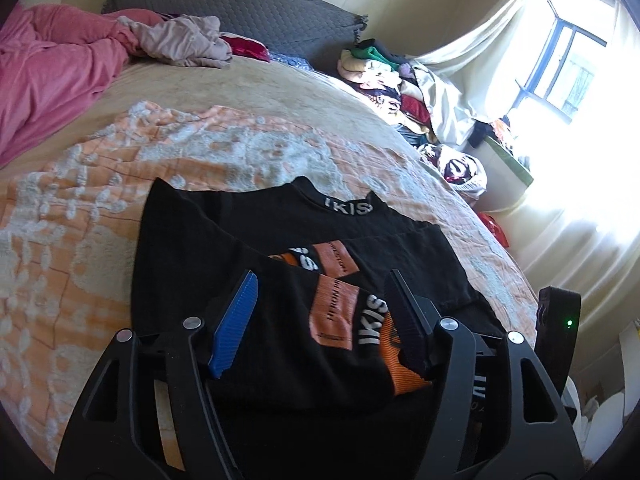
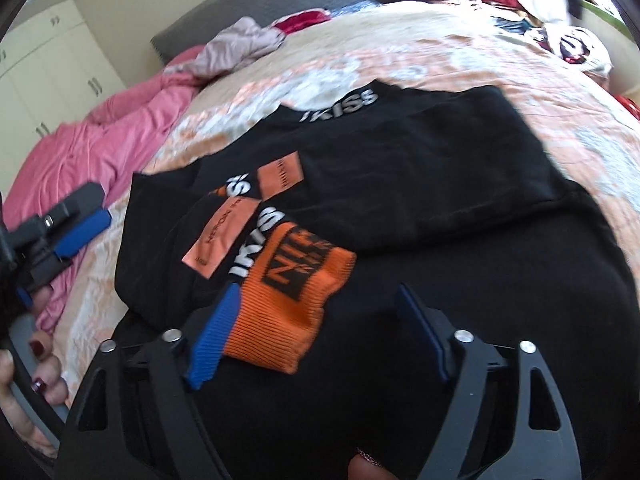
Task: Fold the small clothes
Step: 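Grasp the folded orange cuff with the right tool while the left tool releases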
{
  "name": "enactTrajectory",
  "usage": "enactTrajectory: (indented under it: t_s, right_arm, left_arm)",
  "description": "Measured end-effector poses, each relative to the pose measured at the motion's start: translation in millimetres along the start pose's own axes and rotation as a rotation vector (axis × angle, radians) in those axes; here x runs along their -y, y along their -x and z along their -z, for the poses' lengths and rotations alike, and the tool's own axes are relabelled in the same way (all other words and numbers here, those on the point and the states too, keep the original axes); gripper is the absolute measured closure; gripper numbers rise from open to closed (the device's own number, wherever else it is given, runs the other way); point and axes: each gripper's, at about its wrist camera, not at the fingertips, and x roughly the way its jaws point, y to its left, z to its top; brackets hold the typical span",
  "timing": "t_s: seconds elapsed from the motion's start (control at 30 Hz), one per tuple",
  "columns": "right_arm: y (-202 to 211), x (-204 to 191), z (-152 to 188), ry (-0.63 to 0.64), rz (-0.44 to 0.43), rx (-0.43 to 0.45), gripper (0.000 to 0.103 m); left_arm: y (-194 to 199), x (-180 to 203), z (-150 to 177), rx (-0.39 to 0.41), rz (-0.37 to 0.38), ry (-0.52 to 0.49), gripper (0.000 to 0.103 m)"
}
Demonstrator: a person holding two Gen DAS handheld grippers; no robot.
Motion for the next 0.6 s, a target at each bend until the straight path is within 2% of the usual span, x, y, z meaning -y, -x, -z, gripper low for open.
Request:
enactTrajectory:
  t_s: [0.03,0.1,0.17,0.43,0.6]
  right_arm:
    - [-5.9,-4.3,-0.1,0.001,0.009,-0.008,0.043]
    - [-9.6,-12.5,-0.5,0.014,0.003,0.003,0.08]
    - [-4.4,-23.8,-2.6,0.061,-0.004,0.038,0.094]
    - [42.1,-53.6,-45.1,0.232,-0.038,0.177,0.095]
    - [74.2,-56.7,-73.2,0.308,-0.011,0.262,0.095]
  left_arm:
    - [2.2,-5.9,-2.4,0.012,-0.013,0.011,0.043]
    - [5.5,-14.4,-6.9,0.029,-0.041,0.025,0.043]
    - [8.9,-23.1,-9.8,0.04,-0.057,0.048,0.043]
    - [21.4,-55.6,-16.9,0.078,-0.093,0.152,0.043]
    - [30.2,-66.5,-18.9,0.103,-0.115,0.182,0.043]
